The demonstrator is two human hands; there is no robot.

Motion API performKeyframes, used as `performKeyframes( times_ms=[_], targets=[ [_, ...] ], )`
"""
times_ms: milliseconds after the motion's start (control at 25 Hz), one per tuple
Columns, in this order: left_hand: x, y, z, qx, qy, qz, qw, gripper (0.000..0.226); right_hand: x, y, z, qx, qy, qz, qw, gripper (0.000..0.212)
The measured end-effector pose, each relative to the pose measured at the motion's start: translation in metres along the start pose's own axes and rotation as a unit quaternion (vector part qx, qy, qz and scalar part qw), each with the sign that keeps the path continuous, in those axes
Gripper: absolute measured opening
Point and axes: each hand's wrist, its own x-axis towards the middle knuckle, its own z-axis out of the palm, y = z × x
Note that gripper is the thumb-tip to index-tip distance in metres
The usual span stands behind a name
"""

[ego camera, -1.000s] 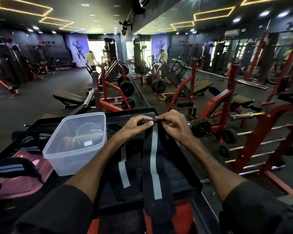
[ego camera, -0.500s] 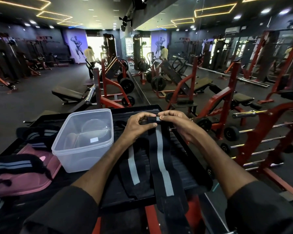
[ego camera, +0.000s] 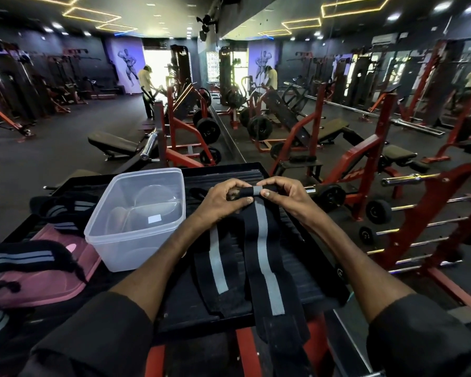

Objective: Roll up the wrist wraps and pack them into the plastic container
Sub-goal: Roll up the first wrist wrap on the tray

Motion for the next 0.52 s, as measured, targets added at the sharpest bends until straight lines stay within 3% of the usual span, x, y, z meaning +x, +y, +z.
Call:
performKeyframes(
  times_ms=[120, 520],
  targets=[
    [-0.002, 0.001, 0.002, -0.020, -0.072, -0.044, 0.996, 0.031, -0.002, 0.004, 0.000, 0.004, -0.003, -0.010, 1.000, 0.026],
    [-0.010, 0.011, 0.012, -0.055, -0.027, -0.036, 0.997, 0.031, -0.006, 0.010, -0.003, 0.098, -0.021, 0.061, 0.993, 0.032]
  ],
)
